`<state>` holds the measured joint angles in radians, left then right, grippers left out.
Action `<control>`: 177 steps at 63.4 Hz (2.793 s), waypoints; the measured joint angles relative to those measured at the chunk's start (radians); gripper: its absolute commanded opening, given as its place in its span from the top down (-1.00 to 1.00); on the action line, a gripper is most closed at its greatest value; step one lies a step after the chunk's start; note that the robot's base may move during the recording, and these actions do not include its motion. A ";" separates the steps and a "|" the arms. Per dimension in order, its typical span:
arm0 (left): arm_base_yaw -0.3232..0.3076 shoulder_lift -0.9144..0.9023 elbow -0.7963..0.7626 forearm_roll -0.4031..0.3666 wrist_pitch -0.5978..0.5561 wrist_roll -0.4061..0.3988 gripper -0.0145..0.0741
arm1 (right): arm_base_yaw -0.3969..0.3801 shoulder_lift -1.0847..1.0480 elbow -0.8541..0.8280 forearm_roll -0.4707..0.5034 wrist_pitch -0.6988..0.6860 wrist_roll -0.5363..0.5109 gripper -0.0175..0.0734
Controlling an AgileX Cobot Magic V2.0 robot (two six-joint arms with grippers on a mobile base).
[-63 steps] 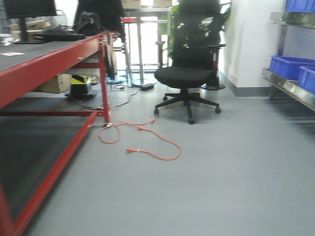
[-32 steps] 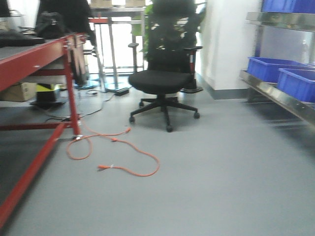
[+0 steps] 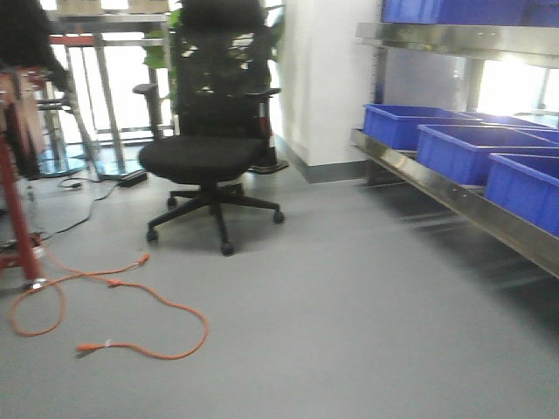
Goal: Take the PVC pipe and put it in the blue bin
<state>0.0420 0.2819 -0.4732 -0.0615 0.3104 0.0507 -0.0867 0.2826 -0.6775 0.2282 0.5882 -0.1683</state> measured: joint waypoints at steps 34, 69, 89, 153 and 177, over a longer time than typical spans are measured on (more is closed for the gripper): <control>0.000 0.000 0.000 0.000 0.000 0.000 0.92 | 0.000 0.000 0.000 0.000 0.000 0.000 0.99; 0.000 0.000 0.000 0.000 0.000 0.000 0.92 | 0.000 0.000 0.000 0.000 0.000 0.000 0.99; 0.000 0.000 0.000 0.000 0.000 0.000 0.92 | 0.000 0.000 0.000 0.000 0.000 0.000 0.99; 0.000 0.000 0.000 0.000 0.000 0.000 0.92 | 0.000 0.000 0.000 0.000 0.000 0.000 0.99; 0.000 0.000 0.000 0.000 0.000 0.000 0.92 | 0.000 0.000 0.000 0.000 0.000 0.000 0.99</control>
<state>0.0420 0.2819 -0.4732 -0.0615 0.3104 0.0507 -0.0867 0.2826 -0.6775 0.2282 0.5882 -0.1683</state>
